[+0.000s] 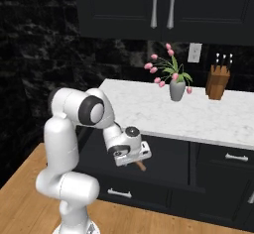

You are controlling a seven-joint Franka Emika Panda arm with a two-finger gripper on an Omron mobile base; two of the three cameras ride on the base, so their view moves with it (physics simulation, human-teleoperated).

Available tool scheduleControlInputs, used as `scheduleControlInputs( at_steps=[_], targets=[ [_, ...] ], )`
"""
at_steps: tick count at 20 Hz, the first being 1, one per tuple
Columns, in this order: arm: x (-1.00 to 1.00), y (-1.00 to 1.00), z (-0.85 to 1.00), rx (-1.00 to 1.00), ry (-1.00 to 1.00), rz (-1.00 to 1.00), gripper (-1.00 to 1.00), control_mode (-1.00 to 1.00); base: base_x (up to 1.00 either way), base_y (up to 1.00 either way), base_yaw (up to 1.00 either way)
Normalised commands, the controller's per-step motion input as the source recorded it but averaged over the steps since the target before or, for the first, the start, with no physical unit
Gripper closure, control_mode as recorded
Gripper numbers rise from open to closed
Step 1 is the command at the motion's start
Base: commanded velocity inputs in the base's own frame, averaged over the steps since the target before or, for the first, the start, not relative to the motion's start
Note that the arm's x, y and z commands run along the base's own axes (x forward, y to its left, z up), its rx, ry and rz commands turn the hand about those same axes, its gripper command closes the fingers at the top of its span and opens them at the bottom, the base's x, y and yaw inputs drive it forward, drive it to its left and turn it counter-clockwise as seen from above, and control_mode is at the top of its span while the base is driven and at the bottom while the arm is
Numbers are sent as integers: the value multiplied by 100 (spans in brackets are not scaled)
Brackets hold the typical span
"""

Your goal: Pick up the knife from the drawer and place it on the cutting board. Then place the meat from the plate to the cutting board.

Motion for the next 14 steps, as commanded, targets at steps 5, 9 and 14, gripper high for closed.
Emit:
scheduleControlInputs(
  at_steps=[5, 9, 14],
  targets=[
    [0, 0, -13, 0, 0, 0, -100, -100, 0, 0, 0],
    [0, 0, -10, 0, 0, 0, -100, -100, 0, 0, 0],
    [0, 0, -5, 0, 0, 0, -100, -100, 0, 0, 0]
  ],
)
